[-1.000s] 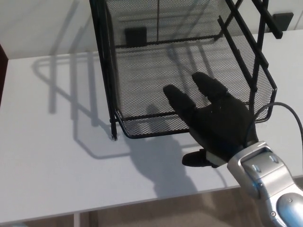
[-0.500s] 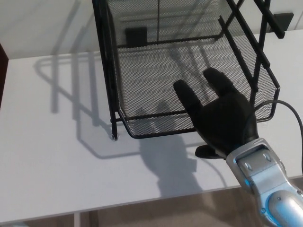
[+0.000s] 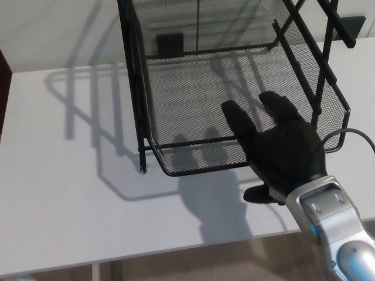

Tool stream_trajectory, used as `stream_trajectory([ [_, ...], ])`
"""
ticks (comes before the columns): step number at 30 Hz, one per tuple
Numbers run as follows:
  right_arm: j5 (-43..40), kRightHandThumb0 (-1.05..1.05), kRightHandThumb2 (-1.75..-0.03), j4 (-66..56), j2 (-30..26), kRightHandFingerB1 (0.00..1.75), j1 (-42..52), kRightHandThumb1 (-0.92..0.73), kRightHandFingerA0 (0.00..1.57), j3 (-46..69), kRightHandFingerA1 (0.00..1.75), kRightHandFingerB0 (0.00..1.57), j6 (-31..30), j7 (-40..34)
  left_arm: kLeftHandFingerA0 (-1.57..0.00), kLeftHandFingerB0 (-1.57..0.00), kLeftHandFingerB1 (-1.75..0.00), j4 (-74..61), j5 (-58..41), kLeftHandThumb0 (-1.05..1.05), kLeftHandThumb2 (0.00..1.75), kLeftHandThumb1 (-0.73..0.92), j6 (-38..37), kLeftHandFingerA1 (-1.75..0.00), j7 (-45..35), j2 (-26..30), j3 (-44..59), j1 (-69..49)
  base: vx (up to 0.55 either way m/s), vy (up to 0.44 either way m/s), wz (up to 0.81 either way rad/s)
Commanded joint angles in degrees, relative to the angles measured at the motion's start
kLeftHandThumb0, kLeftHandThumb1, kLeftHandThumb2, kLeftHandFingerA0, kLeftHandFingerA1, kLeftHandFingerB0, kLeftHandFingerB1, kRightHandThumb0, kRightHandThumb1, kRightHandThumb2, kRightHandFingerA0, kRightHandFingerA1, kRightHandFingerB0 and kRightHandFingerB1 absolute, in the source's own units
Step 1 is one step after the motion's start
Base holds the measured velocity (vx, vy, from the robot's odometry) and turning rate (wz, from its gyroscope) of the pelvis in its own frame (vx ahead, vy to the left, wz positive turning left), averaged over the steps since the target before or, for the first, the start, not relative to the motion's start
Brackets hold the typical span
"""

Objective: The robot walks towards a file tray kept in the middle of a desk and uses its right hand to grab a tray and pulls it out towards itself

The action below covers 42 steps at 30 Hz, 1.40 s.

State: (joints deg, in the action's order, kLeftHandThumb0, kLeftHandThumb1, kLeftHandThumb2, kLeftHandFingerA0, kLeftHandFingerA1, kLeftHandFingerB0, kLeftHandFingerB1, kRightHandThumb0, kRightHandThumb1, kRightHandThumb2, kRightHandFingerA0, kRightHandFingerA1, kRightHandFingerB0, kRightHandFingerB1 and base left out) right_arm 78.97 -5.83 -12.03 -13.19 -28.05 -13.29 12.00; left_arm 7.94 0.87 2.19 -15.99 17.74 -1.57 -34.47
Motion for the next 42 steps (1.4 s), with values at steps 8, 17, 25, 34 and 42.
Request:
stream_trajectory([
  [8, -10.44, -1.05, -0.59, -3.98, -3.67, 0.37, 4.66, -0.57, 0.0, 1.71, 0.4, 0.0, 2.26, 8.5, -0.38, -0.29, -0.44, -1.54, 0.49, -0.48, 0.59, 0.68, -0.73, -0.62, -1.0, 0.85, 0.08, -0.75, 0.0, 0.0, 0.0],
  [17, -12.08, -1.05, -0.6, -7.77, -5.85, 0.48, 8.78, -0.58, 0.0, 1.35, 0.42, 0.0, 3.68, 6.85, -0.38, -0.3, -0.43, 1.99, 0.65, -0.48, 0.6, 0.67, -2.4, -0.6, -1.03, 0.62, 0.13, 0.59, 0.0, 0.0, 0.0],
  [25, -12.93, -1.05, -0.58, -12.0, -7.55, 0.48, 14.16, -0.56, 0.0, 1.76, 0.6, 0.0, 4.25, 5.51, -0.38, -0.29, -0.44, 2.85, 0.97, -0.48, 0.6, 0.67, -3.54, -0.6, -1.26, 0.8, 0.0, 0.83, 0.0, 0.0, 0.0],
  [34, -11.85, -1.05, -0.58, -16.34, -10.6, 0.52, 20.03, -0.54, 0.0, 2.02, 0.5, 0.0, 5.59, 2.74, -0.39, -0.31, -0.44, 1.23, 0.85, -0.46, 0.6, 0.67, -2.12, -0.6, -1.32, 0.51, -0.02, 0.53, 0.0, 0.0, 0.0],
  [42, -11.35, -1.05, -0.59, -24.39, -12.79, 0.44, 24.0, -0.58, 0.0, 3.04, 0.44, 0.0, 6.89, 2.97, -0.4, -0.3, -0.44, 1.37, 1.47, -0.47, 0.59, 0.67, -2.45, -0.6, -1.47, 0.93, -0.35, 0.42, 0.0, 0.0, 0.0],
])
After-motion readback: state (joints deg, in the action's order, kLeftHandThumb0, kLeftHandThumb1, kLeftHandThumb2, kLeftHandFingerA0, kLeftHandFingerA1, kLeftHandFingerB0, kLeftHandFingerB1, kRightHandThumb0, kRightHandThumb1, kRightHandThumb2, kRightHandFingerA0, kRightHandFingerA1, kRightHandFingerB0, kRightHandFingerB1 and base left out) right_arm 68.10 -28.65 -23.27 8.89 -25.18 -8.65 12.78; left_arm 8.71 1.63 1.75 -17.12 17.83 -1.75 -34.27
